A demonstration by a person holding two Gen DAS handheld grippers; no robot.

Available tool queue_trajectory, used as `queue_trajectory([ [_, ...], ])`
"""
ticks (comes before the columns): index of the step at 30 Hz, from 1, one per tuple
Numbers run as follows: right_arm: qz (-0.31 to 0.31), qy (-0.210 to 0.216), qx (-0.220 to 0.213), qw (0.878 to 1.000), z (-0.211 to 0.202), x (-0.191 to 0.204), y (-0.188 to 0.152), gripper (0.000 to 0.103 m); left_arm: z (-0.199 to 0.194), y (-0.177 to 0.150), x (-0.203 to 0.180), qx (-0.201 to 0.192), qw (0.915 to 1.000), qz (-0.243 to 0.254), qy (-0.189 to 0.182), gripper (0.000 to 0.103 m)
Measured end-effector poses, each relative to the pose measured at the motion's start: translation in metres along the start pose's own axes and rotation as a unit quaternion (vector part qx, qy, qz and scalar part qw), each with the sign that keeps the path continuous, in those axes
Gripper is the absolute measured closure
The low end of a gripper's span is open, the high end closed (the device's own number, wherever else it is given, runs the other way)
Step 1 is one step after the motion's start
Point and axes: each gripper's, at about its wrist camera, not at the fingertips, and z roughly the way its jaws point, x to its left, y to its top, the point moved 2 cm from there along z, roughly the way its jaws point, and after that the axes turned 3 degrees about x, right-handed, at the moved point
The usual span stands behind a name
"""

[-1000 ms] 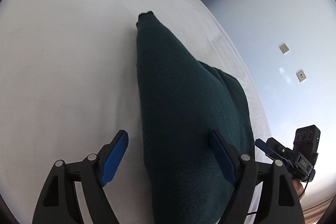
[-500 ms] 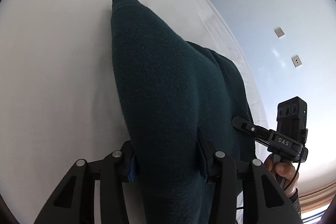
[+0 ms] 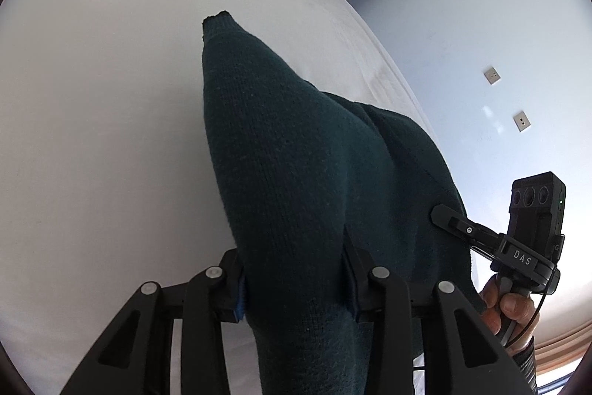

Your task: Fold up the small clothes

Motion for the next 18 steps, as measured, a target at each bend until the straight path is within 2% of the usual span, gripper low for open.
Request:
queue_trajectory([
  [5,-0.009,0.037,0.020,0.999,0.030,0.064,-0.025,0.083,-0.041,-0.010,0.048,-0.008,0.9994,0.000,0.033,0.062],
  [9,-0.010,0.048,0.038,0.998,0.067,0.099,-0.048,0.083,-0.035,-0.021,0.086,-0.001,0.9986,-0.016,0.051,0.062],
  [11,0.013,0.047,0.052,0.997,0.094,0.098,-0.058,0.082,-0.022,-0.027,0.103,0.009,0.9981,-0.026,0.055,0.061],
  [13,0.043,0.045,0.068,0.996,0.116,0.085,-0.077,0.082,-0.012,-0.034,0.116,0.007,0.9984,-0.041,0.039,0.057],
  [15,0.059,0.038,0.070,0.995,0.126,0.071,-0.091,0.077,-0.009,-0.039,0.119,-0.005,0.9985,-0.048,0.025,0.055],
  [16,0.074,0.047,0.066,0.994,0.127,0.063,-0.097,0.074,-0.009,-0.039,0.117,-0.008,0.9987,-0.044,0.025,0.052],
  [17,0.088,0.058,0.061,0.993,0.127,0.056,-0.102,0.065,-0.008,-0.039,0.114,-0.012,0.9988,-0.037,0.030,0.050],
  [18,0.094,0.064,0.054,0.992,0.125,0.052,-0.103,0.063,-0.009,-0.040,0.112,-0.015,0.9988,-0.034,0.033,0.050],
])
